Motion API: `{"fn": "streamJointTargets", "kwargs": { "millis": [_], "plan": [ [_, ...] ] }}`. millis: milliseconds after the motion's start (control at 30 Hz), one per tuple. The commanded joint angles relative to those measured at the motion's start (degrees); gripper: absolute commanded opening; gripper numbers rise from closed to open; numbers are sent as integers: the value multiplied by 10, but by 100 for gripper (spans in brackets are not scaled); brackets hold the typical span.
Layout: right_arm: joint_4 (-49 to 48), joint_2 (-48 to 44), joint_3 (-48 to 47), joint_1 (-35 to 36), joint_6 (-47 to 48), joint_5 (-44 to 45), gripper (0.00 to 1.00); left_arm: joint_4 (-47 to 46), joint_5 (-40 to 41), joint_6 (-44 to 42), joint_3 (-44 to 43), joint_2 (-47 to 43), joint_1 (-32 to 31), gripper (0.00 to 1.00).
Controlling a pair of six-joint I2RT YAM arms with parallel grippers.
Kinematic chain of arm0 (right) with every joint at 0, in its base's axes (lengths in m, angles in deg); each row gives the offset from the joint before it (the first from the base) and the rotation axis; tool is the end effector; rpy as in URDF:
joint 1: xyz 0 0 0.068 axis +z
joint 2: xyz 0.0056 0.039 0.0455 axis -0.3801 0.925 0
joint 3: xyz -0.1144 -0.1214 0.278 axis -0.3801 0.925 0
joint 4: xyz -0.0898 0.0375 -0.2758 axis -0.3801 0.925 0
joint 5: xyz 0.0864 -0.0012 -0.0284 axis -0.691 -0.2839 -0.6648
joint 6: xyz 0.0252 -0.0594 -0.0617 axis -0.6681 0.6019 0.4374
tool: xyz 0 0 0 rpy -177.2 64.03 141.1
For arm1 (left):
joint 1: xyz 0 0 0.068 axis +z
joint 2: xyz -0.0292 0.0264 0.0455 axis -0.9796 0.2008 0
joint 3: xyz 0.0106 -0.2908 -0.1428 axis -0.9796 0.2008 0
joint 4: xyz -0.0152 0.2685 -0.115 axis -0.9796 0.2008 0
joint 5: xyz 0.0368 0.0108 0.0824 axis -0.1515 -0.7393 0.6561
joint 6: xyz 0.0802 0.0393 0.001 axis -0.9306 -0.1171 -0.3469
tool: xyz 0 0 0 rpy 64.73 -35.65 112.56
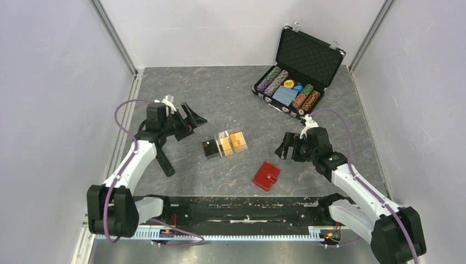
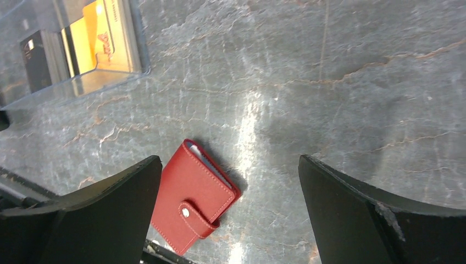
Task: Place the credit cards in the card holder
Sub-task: Reset both arms
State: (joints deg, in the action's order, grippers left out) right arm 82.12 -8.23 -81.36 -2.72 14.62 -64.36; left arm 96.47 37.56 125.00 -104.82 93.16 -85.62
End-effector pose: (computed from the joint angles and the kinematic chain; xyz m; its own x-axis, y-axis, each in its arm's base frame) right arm 0.2028 0.0872 0.1964 -0.7549 0.1947 -0.6263 -0.1356 0.8879 0.4395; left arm 0.2828 -0.0697 0.2581 -0.7354 -0.5201 -0.4343 -0.0530 0.6831 -0.7284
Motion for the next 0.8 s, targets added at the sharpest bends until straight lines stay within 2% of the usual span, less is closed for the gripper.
{"fn": "streamJointTargets", "kwargs": {
  "millis": [0, 167, 367, 467, 667, 767],
  "plan": [
    [-14, 20, -53, -3, 5, 78, 98, 51, -18, -106, -81, 48, 48, 100],
    [-35, 27, -69, -3, 11, 162, 98, 118, -6, -174, -168, 120, 67, 100],
    [-100, 5, -37, -3, 55, 252, 98, 97, 32, -199, -210, 153, 67, 100],
    [-171, -27, 17, -3, 115, 309, 98, 51, 84, -217, -185, 136, 67, 100],
    [-327, -68, 178, -4, 131, 546, 98, -121, 261, -223, -24, 61, 67, 100],
    [-482, -66, 259, -4, 221, 551, 98, -162, 288, -266, 26, 51, 67, 100]
  ]
}}
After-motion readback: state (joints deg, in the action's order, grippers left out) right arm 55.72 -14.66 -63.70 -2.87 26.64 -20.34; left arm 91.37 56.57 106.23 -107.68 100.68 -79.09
